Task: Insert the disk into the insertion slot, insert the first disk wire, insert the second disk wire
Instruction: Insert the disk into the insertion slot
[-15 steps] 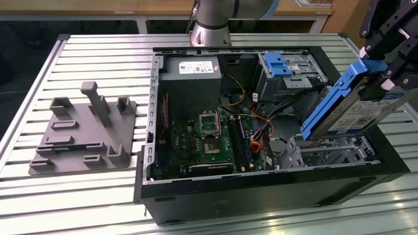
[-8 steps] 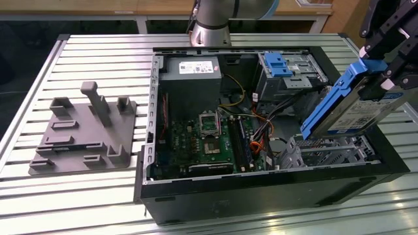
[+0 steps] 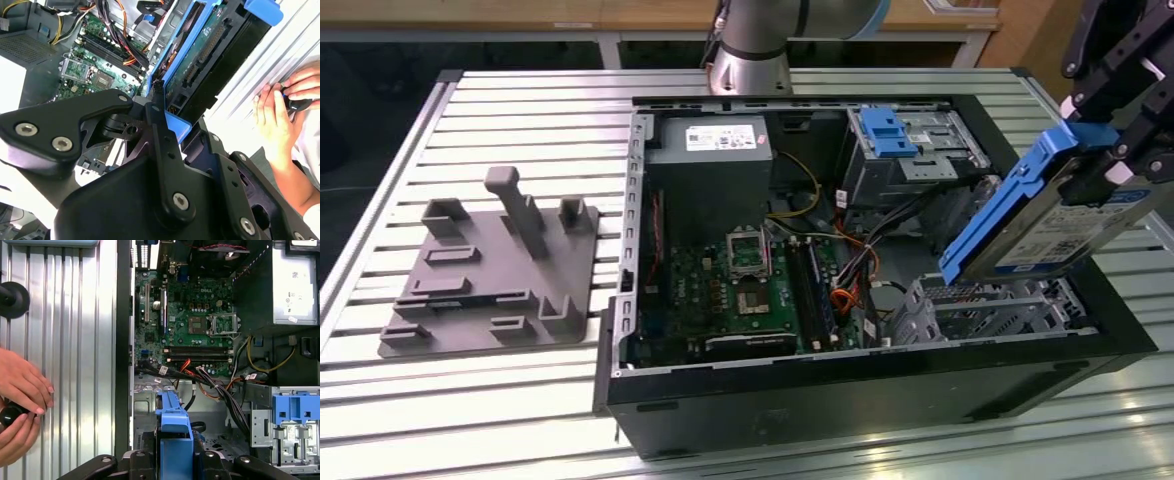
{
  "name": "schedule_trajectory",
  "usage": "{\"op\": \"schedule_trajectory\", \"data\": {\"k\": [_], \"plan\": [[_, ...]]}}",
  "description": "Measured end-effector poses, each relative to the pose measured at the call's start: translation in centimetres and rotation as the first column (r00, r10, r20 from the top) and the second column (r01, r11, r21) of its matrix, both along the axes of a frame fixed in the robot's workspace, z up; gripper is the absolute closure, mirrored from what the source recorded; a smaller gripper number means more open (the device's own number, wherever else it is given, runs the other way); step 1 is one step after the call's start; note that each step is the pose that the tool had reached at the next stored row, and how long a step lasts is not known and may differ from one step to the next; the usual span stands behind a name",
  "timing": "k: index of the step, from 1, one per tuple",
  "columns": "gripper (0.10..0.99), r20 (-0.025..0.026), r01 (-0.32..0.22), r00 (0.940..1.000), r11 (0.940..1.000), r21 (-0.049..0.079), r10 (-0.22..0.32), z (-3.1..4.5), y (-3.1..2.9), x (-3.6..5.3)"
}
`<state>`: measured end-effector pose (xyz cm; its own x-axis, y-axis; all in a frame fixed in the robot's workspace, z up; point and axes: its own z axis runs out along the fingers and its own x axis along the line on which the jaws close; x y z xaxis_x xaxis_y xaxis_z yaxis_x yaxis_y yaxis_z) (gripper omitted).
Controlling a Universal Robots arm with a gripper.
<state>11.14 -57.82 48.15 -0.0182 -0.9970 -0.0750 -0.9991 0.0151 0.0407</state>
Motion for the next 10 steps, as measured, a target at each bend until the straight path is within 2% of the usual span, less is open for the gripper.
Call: {"op": "schedule_trajectory", "data": {"k": [6,10], "plan": [[0.722,0.0000,0.000,1.0000,1.0000,0.000,0.000,-0.21,0.94,0.01],[0.722,0.0000,0.000,1.0000,1.0000,0.000,0.000,-0.44,1.01,0.04]]}}
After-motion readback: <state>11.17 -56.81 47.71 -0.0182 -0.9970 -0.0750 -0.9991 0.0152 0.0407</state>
